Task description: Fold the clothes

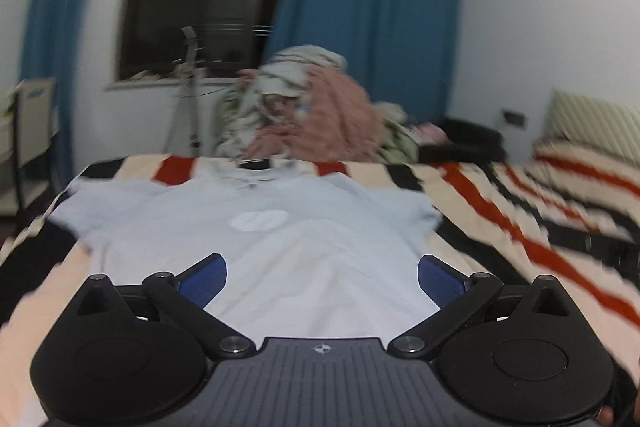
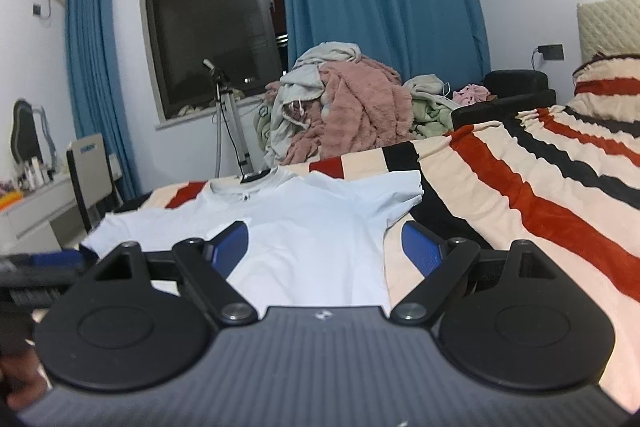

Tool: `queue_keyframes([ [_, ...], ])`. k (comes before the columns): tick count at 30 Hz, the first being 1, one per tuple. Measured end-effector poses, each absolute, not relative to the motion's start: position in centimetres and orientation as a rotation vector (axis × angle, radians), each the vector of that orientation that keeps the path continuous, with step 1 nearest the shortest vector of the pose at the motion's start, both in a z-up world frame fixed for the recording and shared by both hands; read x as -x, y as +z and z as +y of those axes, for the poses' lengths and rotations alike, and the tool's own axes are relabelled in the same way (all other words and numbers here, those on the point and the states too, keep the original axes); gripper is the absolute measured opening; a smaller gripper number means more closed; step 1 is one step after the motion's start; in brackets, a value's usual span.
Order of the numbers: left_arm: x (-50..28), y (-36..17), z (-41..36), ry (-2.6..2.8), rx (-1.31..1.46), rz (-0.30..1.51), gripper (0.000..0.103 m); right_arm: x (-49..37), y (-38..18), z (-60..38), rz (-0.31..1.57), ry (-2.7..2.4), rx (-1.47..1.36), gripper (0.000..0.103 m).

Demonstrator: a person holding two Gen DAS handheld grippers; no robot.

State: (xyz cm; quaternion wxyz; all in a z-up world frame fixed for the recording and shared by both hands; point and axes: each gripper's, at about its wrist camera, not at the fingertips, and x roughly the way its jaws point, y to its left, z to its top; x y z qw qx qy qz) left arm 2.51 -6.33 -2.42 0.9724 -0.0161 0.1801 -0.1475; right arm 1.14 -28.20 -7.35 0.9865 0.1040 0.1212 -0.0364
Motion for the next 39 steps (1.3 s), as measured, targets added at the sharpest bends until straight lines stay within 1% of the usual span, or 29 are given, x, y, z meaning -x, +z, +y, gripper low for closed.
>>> queue_keyframes([
  [5,-2.5,-2.1,-3.5,-0.253,0.049,0.374,0.103,-2.1,-7.7,-26.7,0.272,-0.068,-0.156,0.085],
  [13,-1.8,-2.0,-3.1,-0.234,0.037,0.37,0.103,-2.8,-7.8,-25.2,0.285,-0.069,-0.122,0.085],
  [18,-1.9,-2.5,-2.7,-0.199,0.067,0.362,0.103,-6.0,-7.5,-26.2,0.293,-0.068,-0.302,0.085],
  [21,-2.4,-3.7,-2.5,-0.14,0.077,0.384,0.103,-10.9,-10.0,-29.2,0.314,-0.069,-0.421,0.085],
  [27,-4.7,-6.1,-2.6,-0.068,0.073,0.489,0.103,-20.6,-14.9,-35.1,0.356,-0.069,-0.659,0.085],
  [28,-5.0,-6.4,-2.7,-0.059,0.067,0.502,0.103,-22.2,-15.8,-36.1,0.363,-0.068,-0.699,0.086],
  [31,-6.2,-7.4,-2.9,-0.04,0.059,0.527,0.103,-25.1,-19.4,-39.3,0.374,-0.073,-0.816,0.086],
  [32,-6.6,-7.7,-2.9,-0.038,0.066,0.537,0.103,-26.1,-20.7,-40.2,0.377,-0.067,-0.851,0.084],
  [33,-7.2,-8.0,-2.8,-0.042,0.078,0.547,0.103,-27.0,-21.7,-41.0,0.379,-0.062,-0.874,0.078],
  [34,-7.6,-8.2,-2.7,-0.048,0.093,0.553,0.103,-28.0,-22.4,-41.6,0.375,-0.062,-0.892,0.076],
  [39,-9.2,-8.8,-2.5,-0.058,0.123,0.519,0.103,-32.9,-24.9,-43.8,0.29,-0.035,-0.955,0.074],
])
